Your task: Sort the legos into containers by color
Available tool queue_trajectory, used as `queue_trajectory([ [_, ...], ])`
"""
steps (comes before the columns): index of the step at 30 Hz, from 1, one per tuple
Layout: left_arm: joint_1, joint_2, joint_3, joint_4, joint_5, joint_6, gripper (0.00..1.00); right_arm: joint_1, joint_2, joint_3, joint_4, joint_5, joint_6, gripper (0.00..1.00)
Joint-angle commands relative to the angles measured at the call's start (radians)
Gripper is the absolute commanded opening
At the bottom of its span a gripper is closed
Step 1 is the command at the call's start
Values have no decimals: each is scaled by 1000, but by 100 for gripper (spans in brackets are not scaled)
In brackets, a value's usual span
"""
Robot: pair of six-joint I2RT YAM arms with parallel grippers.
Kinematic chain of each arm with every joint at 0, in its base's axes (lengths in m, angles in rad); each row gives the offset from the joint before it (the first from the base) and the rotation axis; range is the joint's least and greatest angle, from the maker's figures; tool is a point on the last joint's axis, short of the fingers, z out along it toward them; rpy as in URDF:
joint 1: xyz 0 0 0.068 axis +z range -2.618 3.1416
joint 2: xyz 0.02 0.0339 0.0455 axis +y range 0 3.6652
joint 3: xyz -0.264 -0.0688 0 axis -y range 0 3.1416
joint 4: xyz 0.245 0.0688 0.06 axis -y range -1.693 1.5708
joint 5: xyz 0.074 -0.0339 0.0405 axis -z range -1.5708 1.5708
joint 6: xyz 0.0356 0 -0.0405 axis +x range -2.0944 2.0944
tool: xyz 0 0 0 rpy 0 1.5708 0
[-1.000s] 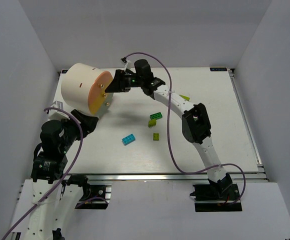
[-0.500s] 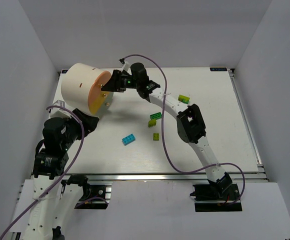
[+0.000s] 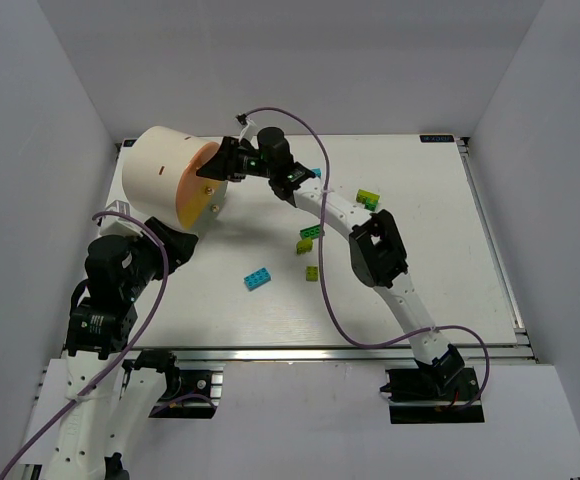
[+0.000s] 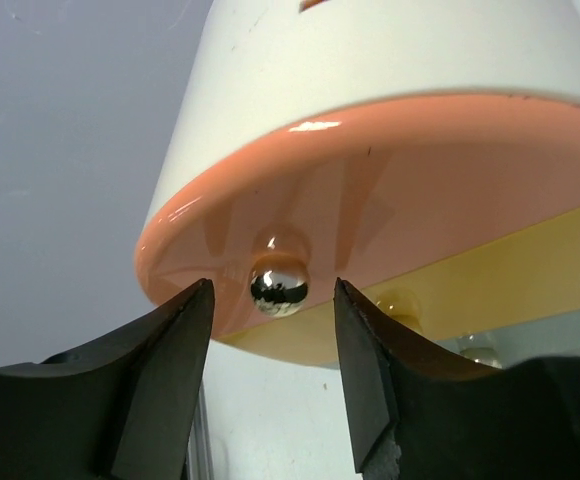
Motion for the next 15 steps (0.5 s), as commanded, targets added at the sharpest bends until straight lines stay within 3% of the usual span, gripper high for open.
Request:
queue_trajectory([
  [1, -4, -6, -1, -9, -3, 2, 79, 12, 25, 69, 67, 50, -2, 56],
  [15, -4, -12, -1, -6, 0, -8, 79, 6, -3, 19, 111, 70, -23, 31],
])
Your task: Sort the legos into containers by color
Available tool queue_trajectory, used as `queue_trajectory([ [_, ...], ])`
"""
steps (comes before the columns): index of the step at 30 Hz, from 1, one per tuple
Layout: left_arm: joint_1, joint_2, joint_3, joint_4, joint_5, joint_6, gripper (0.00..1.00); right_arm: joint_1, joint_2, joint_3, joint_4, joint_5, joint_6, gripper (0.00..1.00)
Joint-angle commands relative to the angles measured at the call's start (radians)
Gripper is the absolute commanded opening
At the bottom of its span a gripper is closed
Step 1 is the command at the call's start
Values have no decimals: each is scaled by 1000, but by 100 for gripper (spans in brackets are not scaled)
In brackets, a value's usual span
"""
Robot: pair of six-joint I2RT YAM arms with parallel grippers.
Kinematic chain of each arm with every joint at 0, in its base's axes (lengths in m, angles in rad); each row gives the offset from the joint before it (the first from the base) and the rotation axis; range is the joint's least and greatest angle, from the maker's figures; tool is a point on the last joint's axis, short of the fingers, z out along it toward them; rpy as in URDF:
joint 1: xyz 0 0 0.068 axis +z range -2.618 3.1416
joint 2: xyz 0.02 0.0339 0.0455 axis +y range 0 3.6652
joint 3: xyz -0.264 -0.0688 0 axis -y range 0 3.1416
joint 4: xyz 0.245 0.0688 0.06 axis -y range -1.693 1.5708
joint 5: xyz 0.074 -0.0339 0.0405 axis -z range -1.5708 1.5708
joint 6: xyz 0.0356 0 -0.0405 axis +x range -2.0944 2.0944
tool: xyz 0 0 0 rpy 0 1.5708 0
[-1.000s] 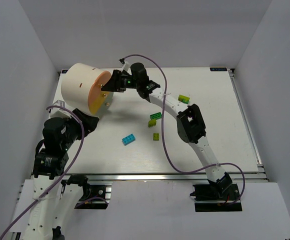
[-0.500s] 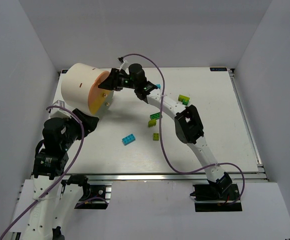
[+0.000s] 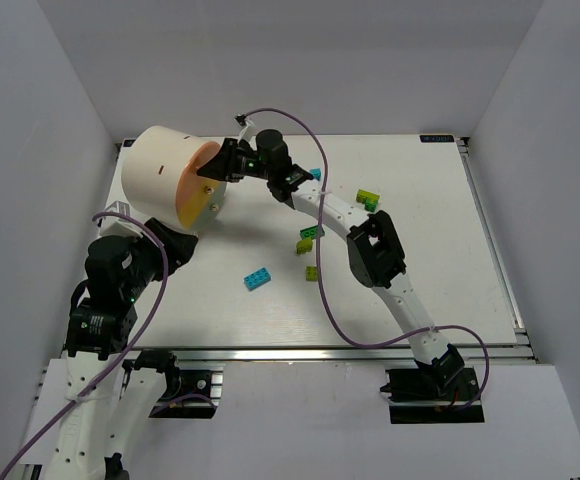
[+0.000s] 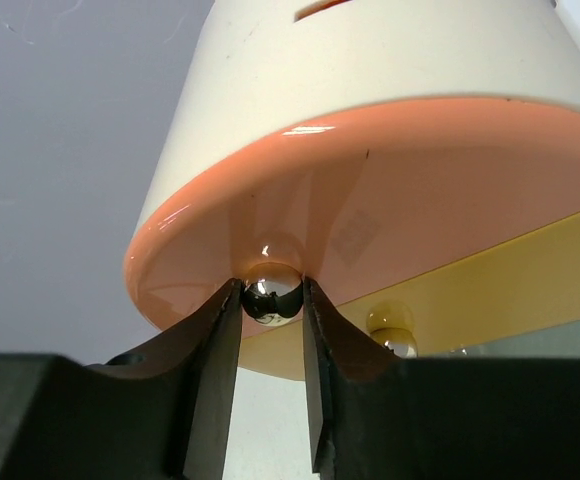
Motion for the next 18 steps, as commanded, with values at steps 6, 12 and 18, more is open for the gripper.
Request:
queue_trajectory([
  [6, -4, -23, -7, 15, 5, -10, 79, -29, -130, -172, 107, 17, -32, 25],
  [12, -4, -37, -30, 51, 31, -19, 79, -58, -251, -376, 136, 0, -73, 24],
  [18, -4, -25, -38, 96, 77, -16, 80, -84, -325, -511, 159, -24, -101, 30],
])
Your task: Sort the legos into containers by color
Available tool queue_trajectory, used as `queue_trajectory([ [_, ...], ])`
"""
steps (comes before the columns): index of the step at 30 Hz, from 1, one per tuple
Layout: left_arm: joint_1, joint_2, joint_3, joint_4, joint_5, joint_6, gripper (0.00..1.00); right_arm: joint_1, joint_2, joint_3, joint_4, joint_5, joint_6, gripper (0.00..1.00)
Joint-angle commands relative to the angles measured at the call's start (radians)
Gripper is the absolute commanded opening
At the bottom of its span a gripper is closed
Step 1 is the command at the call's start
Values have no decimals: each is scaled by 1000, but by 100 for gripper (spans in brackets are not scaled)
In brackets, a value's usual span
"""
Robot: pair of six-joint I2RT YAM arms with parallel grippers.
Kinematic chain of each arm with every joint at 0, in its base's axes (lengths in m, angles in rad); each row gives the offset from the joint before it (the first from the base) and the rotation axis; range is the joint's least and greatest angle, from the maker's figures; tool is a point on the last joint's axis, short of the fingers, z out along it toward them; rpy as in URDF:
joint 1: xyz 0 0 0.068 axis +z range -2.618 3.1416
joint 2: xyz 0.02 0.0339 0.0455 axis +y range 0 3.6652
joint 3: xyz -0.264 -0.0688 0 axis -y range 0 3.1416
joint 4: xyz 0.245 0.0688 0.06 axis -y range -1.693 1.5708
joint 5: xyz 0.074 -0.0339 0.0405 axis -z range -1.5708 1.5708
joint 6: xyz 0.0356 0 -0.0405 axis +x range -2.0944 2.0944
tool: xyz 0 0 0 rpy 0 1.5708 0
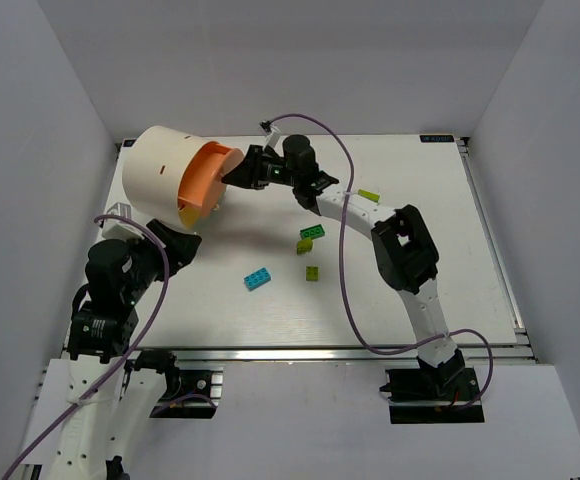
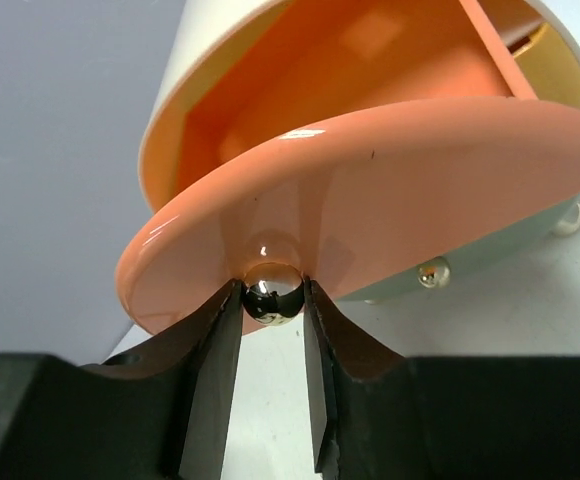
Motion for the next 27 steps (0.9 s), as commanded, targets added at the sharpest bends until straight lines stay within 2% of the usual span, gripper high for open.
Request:
queue_trajectory([
  [1, -4, 11, 1, 57, 45, 1, 81, -28, -48, -43, 19, 4, -51, 35],
  [2, -4, 18, 2, 64, 67, 11, 81, -29, -48, -43, 19, -12, -51, 52],
  [5, -4, 62, 16, 79, 120, 26, 82, -34, -49, -45, 22, -45, -54, 65],
  [8, -13, 129, 39, 100, 189, 58, 80, -41, -66, -67, 29, -78, -65, 74],
  [10, -13, 171, 54, 97, 264, 83, 75, -47, -94, -98, 22, -94, -81, 79],
  [12, -13, 232, 77, 88, 314, 124, 70, -57, -124, -133, 16, -124, -116, 80],
  [15, -13, 292, 102, 64, 374, 182, 52, -77, -198, -210, -39, -173, -201, 80],
  [16, -13, 300, 100, 61, 391, 190, 41, -93, -245, -257, -55, -190, -228, 78],
  [18, -22, 320, 93, 61, 422, 213, 36, -119, -297, -308, -108, -267, -335, 77],
  [20, -31, 338, 83, 57, 451, 227, 34, -152, -374, -386, -144, -435, -425, 69],
  [21, -45, 341, 71, 60, 456, 230, 35, -162, -400, -408, -162, -503, -531, 64],
  [22, -54, 347, 67, 67, 462, 233, 36, -194, -449, -426, -200, -605, -599, 49],
  [23, -79, 352, 60, 70, 468, 238, 41, -205, -474, -437, -263, -627, -682, 44],
  [24, -93, 357, 56, 73, 470, 236, 44, -221, -494, -436, -455, -634, -778, 37],
  [25, -110, 367, 48, 79, 467, 236, 47, -233, -538, -433, -551, -612, -962, 23],
  [26, -151, 373, 47, 82, 460, 236, 53, -238, -561, -430, -640, -593, -1047, 16],
  [27, -172, 381, 47, 90, 451, 236, 55, -247, -583, -436, -768, -565, -1122, 14],
])
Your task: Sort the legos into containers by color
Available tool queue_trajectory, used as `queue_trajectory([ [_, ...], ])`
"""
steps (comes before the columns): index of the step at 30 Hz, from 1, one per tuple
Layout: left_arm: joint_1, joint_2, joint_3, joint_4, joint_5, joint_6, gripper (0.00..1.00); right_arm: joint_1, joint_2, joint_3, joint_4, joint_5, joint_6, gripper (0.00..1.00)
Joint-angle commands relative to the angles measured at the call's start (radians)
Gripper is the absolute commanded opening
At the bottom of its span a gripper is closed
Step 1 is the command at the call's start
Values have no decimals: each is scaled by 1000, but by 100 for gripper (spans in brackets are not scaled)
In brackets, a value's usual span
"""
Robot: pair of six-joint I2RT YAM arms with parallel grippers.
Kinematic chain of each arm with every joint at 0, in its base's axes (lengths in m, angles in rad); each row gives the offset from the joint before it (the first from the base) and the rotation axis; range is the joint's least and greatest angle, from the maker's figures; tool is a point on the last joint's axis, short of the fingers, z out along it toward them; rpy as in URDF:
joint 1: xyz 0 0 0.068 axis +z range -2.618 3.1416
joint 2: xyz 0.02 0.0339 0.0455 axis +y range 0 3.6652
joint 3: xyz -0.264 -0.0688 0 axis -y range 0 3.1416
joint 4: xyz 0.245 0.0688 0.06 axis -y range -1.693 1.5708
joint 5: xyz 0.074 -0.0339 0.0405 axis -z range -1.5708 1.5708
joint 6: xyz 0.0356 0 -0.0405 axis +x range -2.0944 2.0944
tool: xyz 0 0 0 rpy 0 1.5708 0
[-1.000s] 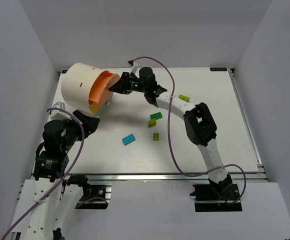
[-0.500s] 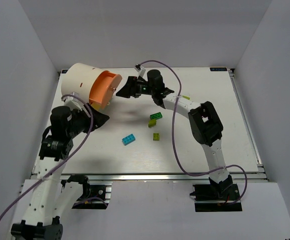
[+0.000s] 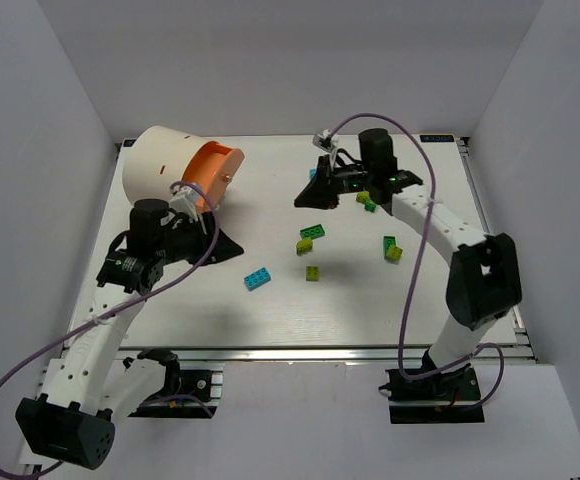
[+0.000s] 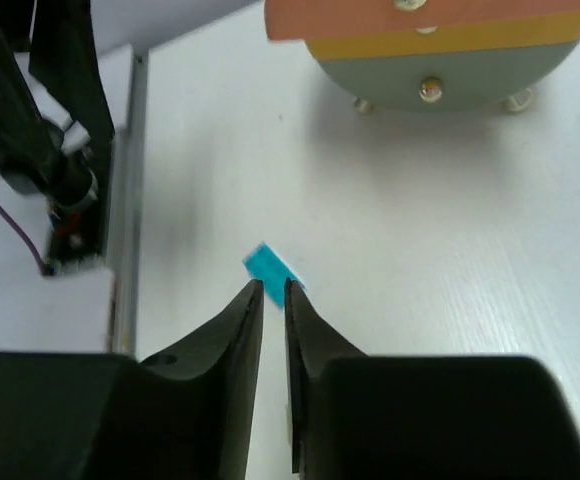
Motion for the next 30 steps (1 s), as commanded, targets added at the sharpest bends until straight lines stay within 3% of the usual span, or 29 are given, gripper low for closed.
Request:
queue_trajectory([
  [1, -84, 20, -6, 22, 17, 24, 57, -16, -127, -17, -401, -14, -493, 21],
  [3, -162, 56, 2, 33, -37, 22, 61, -41, -178, -78, -419, 38, -516, 39],
  [4, -192, 75, 12, 40, -55, 22, 63, -47, -224, -100, -412, 80, -514, 53],
  [8, -337, 209, 77, 28, -232, 44, 71, -96, -302, -169, -409, 152, -479, 70],
  [13, -483, 362, 161, -50, -437, 128, 80, -160, -371, -210, -468, 190, -492, 78],
  [19, -554, 531, 196, -84, -677, 235, 84, -226, -399, -220, -588, 143, -604, 80],
  [30, -554, 700, 196, -2, -733, 403, 86, -277, -417, -257, -665, 85, -677, 80],
])
